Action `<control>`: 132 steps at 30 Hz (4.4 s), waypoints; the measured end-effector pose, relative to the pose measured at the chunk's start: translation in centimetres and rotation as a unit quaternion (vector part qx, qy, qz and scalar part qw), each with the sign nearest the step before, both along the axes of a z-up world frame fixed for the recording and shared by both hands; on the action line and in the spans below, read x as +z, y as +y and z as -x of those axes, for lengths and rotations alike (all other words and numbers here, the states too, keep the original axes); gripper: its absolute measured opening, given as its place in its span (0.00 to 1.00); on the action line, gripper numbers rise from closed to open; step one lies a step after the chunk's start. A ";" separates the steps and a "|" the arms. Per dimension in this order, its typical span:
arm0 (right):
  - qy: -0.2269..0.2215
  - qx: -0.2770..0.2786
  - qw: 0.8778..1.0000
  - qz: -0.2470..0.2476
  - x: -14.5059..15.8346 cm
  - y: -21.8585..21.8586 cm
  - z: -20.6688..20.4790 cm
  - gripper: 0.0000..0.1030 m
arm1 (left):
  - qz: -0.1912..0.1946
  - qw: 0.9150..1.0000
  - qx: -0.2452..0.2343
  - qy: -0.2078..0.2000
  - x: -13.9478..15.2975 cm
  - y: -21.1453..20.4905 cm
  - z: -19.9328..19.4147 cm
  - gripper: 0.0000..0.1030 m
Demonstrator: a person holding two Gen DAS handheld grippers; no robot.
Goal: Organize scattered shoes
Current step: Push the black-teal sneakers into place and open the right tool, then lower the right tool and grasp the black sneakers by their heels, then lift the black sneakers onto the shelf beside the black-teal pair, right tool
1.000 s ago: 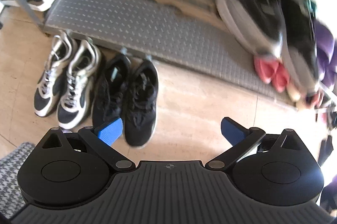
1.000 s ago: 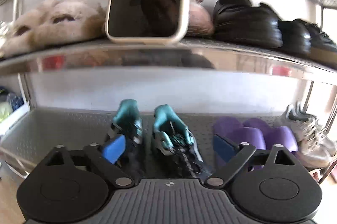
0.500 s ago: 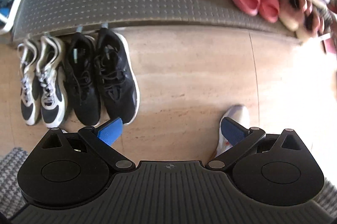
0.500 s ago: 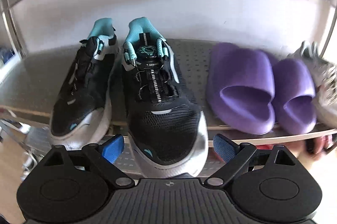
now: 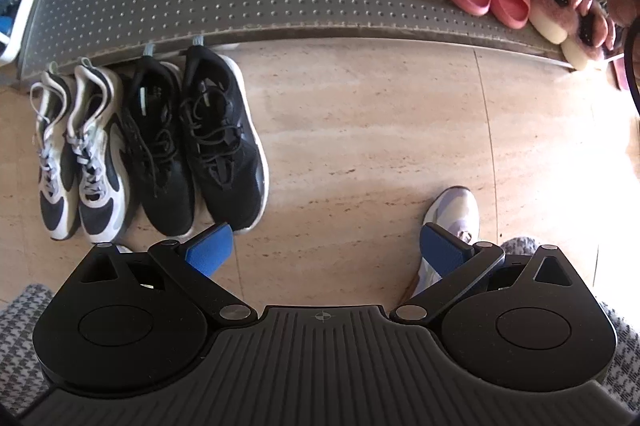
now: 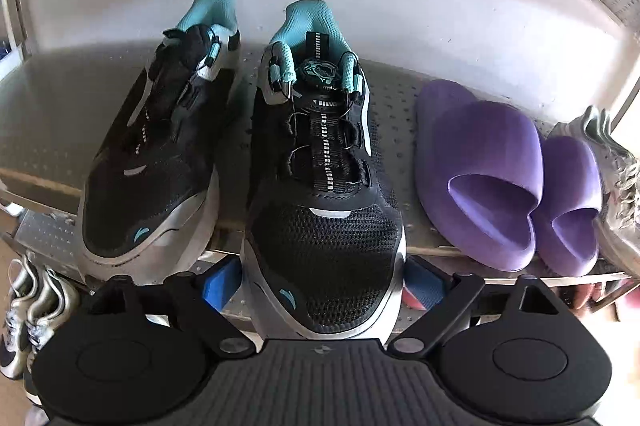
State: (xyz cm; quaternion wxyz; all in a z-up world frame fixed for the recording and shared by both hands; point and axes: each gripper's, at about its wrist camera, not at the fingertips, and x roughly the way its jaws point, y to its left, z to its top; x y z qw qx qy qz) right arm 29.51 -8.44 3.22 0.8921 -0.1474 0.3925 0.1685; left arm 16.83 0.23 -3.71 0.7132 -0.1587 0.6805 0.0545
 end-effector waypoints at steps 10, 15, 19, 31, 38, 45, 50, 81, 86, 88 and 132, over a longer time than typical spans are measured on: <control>-0.024 -0.066 0.997 -0.020 -0.2 2.6 -3.3 0.81 | 0.008 1.000 0.004 0.005 -0.2 0.3 0.3 0.99; -0.041 -0.092 0.995 -0.013 -0.6 3.3 -5.0 0.80 | 0.010 1.000 0.018 0.009 -0.3 1.0 0.2 0.99; -0.061 -0.095 0.994 0.001 -0.9 3.2 -6.3 0.80 | 0.013 1.000 0.015 0.004 -0.1 1.1 0.2 0.99; -0.046 -0.060 0.993 -0.095 5.3 -0.4 0.7 0.90 | 0.012 0.999 0.045 -0.002 0.5 2.7 0.8 0.99; -0.025 0.066 0.989 -0.131 4.8 4.1 5.0 0.94 | 0.028 0.999 0.044 0.011 -0.1 2.0 1.7 0.99; 0.000 0.073 0.994 -0.085 2.4 6.1 4.0 0.93 | 0.024 0.999 0.038 0.024 -0.9 1.9 1.3 0.99; 0.025 0.068 0.993 -0.090 2.0 6.1 3.8 0.92 | 0.029 0.999 0.037 0.025 -1.0 1.8 0.9 0.99; -0.030 -0.064 0.997 -0.021 -0.2 7.1 -1.6 0.77 | 0.036 0.997 0.036 0.050 -1.9 1.7 1.1 0.99; -0.006 -0.047 0.997 -0.069 2.7 4.8 -0.1 0.81 | 0.044 0.997 0.041 0.056 -2.1 2.5 2.1 0.99; -0.005 -0.010 0.995 -0.096 4.2 3.6 2.2 0.83 | 0.051 0.996 0.052 0.057 -2.0 3.4 2.7 0.99; 0.183 0.033 0.980 -0.075 -19.8 16.1 12.1 0.26 | -0.010 0.869 0.490 -0.069 4.3 27.9 11.9 0.99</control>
